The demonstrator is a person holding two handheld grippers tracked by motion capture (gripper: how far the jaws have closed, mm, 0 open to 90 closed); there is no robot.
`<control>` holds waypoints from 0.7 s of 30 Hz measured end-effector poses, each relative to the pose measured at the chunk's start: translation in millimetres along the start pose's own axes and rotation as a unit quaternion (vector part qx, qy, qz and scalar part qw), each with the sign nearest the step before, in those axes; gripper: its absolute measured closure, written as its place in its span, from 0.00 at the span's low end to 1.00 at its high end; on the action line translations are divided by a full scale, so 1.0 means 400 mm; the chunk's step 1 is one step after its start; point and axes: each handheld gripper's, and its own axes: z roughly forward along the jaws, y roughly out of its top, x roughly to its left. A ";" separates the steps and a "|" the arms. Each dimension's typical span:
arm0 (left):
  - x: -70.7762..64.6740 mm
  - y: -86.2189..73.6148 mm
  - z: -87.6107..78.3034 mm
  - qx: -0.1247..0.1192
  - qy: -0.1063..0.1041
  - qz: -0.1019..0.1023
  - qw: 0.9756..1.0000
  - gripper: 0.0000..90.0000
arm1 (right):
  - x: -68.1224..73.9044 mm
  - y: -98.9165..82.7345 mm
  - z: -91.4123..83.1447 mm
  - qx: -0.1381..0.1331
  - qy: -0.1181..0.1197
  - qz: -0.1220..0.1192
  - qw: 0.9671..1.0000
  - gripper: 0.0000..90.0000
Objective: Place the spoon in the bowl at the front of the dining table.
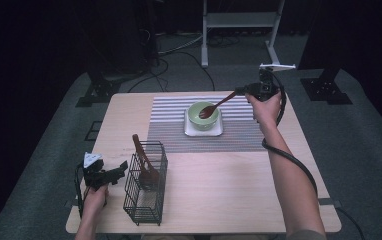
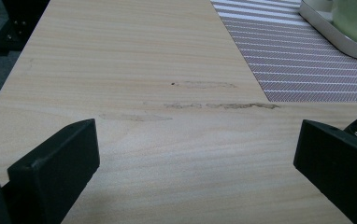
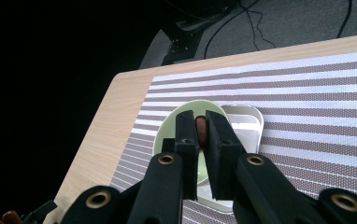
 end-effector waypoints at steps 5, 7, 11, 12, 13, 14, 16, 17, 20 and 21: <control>0.000 0.000 0.000 0.001 0.001 0.000 1.000 0.00 | -0.009 0.007 0.009 -0.005 -0.009 0.006 1.000 0.93; -0.001 0.000 0.001 0.002 0.000 0.000 1.000 0.00 | -0.010 0.009 0.011 -0.006 -0.011 0.007 1.000 0.93; -0.001 0.000 0.001 0.002 0.001 0.001 1.000 0.00 | -0.014 0.008 0.020 -0.007 -0.014 0.011 1.000 0.93; -0.001 0.000 0.001 0.002 0.001 0.002 1.000 0.00 | -0.016 0.007 0.023 -0.008 -0.014 0.011 1.000 0.93; -0.002 0.000 0.000 0.002 0.002 0.002 1.000 0.00 | -0.016 0.006 0.025 -0.008 -0.013 0.013 1.000 0.93; -0.002 0.000 0.000 0.002 0.002 0.003 1.000 0.00 | -0.018 0.006 0.028 -0.007 -0.013 0.012 1.000 0.93; -0.002 0.000 0.001 0.002 0.003 0.001 1.000 0.00 | -0.018 0.005 0.030 -0.006 -0.014 0.011 1.000 0.93; -0.001 0.000 0.001 0.002 0.002 0.000 1.000 0.00 | -0.018 0.005 0.031 -0.006 -0.015 0.012 1.000 0.93; -0.001 0.000 0.001 0.002 0.002 0.000 1.000 0.00 | -0.022 0.005 0.035 -0.010 -0.014 0.017 1.000 0.93; 0.000 0.000 0.001 0.002 0.002 0.000 1.000 0.00 | -0.023 0.004 0.036 -0.010 -0.015 0.018 1.000 0.93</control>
